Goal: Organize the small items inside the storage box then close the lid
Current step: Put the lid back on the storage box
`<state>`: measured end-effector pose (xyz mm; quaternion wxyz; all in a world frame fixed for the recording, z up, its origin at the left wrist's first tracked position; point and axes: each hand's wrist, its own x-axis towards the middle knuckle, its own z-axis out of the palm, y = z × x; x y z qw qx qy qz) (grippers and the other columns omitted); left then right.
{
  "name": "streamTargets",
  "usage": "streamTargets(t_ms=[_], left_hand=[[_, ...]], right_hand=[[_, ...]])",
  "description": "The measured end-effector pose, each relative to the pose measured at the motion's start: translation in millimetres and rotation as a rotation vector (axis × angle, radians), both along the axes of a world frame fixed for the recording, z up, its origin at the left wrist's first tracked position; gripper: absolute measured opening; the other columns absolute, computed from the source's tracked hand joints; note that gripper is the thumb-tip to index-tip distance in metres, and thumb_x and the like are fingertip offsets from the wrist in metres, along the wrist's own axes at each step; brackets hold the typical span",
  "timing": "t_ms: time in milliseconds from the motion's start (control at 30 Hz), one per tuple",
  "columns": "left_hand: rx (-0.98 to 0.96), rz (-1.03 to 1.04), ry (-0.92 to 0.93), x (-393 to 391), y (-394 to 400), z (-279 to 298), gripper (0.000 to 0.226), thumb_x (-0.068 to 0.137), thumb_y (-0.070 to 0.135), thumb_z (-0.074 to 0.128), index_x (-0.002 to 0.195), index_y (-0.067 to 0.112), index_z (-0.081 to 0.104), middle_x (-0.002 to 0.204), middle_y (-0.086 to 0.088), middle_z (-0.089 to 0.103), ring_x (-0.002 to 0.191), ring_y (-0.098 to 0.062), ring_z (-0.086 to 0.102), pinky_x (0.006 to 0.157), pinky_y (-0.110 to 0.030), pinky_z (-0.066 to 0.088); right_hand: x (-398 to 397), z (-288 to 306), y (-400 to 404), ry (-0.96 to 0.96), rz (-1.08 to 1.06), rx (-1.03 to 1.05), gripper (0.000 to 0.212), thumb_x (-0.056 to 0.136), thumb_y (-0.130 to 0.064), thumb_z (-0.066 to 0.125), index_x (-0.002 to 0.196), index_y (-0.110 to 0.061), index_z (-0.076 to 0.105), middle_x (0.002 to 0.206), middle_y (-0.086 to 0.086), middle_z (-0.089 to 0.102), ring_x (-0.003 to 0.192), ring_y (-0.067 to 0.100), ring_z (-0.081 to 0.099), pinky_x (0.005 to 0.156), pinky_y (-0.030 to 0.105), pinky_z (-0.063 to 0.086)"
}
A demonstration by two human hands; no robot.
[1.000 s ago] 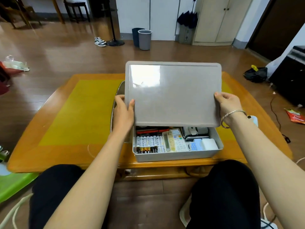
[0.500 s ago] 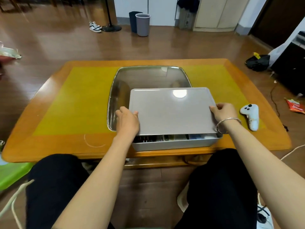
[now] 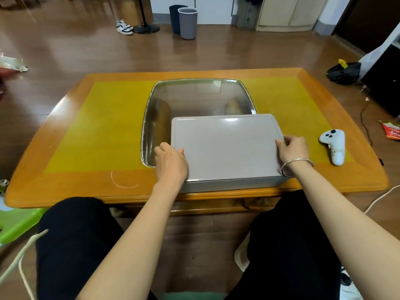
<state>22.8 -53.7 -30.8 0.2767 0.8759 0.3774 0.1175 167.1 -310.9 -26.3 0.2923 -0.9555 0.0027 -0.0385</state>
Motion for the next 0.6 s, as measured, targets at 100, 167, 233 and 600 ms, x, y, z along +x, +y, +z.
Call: streamTargets(t_ms=[100,167,233,600], left_hand=[[0.027,-0.009,-0.006,-3,-1,-1,0.036,0.099,0.03,0.045,0.123,0.003,0.038,0.126,-0.017,0.043,0.11,-0.03,0.05,0.074,-0.028,0.035],[0.037,-0.011,-0.008,-4,-2,0,0.036,0.1,0.03,0.044,0.123,0.003,0.038,0.126,-0.017,0.043,0.109,-0.03,0.05,0.073,-0.028,0.035],[0.044,-0.015,0.0,-4,-2,-1,0.035,0.1,0.03,0.044,0.122,0.004,0.038,0.125,-0.016,0.043,0.109,-0.029,0.05,0.073,-0.028,0.036],[0.021,-0.13,0.035,-4,-5,-13,0.052,0.104,0.035,0.023,0.151,0.02,0.007,0.13,-0.016,0.046,0.109,-0.032,0.055,0.084,-0.041,0.047]], right_hand=[[0,-3,-1,0.002,0.007,-0.015,0.032,0.093,-0.023,0.052,0.113,-0.001,0.065,0.107,0.029,0.061,0.112,0.041,0.047,0.089,0.04,0.037],[0,-5,-2,-0.008,0.01,-0.014,0.032,0.093,-0.023,0.052,0.113,-0.002,0.064,0.107,0.028,0.061,0.114,0.039,0.044,0.089,0.038,0.035],[0,-6,-2,-0.013,0.014,-0.016,0.032,0.093,-0.023,0.052,0.114,-0.003,0.064,0.109,0.028,0.06,0.115,0.037,0.042,0.09,0.037,0.034],[-14,-14,8,-0.053,-0.056,-0.015,0.04,0.096,-0.022,0.045,0.134,-0.007,0.047,0.121,0.026,0.051,0.115,0.042,0.045,0.096,0.04,0.037]])
